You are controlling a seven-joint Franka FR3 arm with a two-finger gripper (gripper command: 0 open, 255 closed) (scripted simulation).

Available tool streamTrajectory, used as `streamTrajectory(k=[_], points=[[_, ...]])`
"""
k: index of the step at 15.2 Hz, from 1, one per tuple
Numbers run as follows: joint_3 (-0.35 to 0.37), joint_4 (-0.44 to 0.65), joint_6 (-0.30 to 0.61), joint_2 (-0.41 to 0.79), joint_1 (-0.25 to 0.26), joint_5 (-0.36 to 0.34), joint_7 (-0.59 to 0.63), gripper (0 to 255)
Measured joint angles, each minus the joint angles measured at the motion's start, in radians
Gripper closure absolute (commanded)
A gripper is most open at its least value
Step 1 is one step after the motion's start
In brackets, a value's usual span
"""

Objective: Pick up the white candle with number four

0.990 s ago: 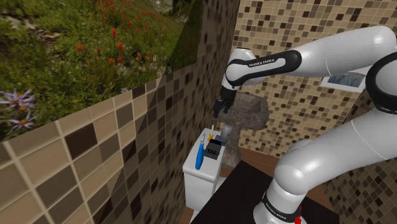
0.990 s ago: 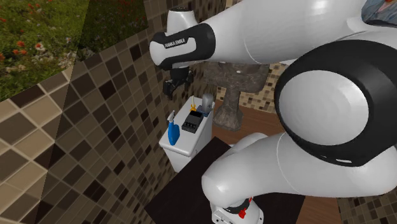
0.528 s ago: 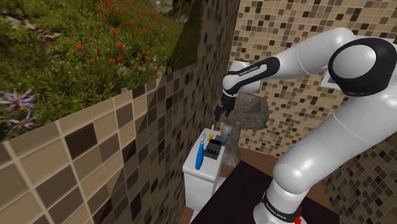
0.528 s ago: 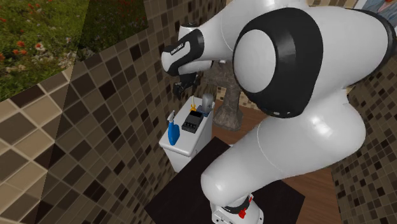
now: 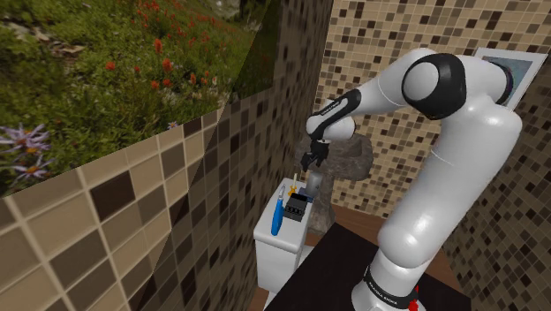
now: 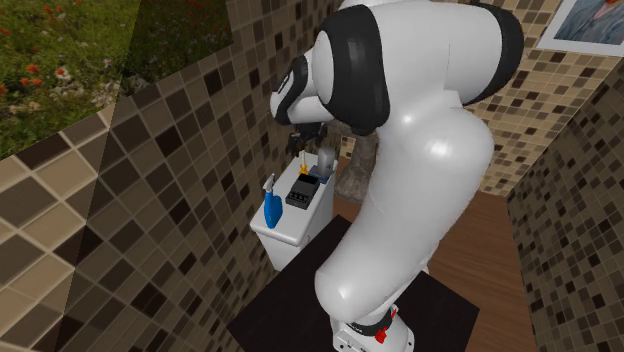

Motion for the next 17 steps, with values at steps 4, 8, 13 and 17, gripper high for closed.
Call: streamTrajectory(k=[4, 8, 13, 17], points=[[-0.024, 0.063, 0.07, 0.137, -0.027, 0.084, -0.076, 0], [-0.02, 0.163, 0.112, 0.287, -0.079, 0.184, -0.159, 0], [0.005, 0.283, 0.151, 0.45, -0.166, 0.283, -0.239, 0], [0.025, 0.349, 0.166, 0.531, -0.207, 0.321, -0.264, 0]])
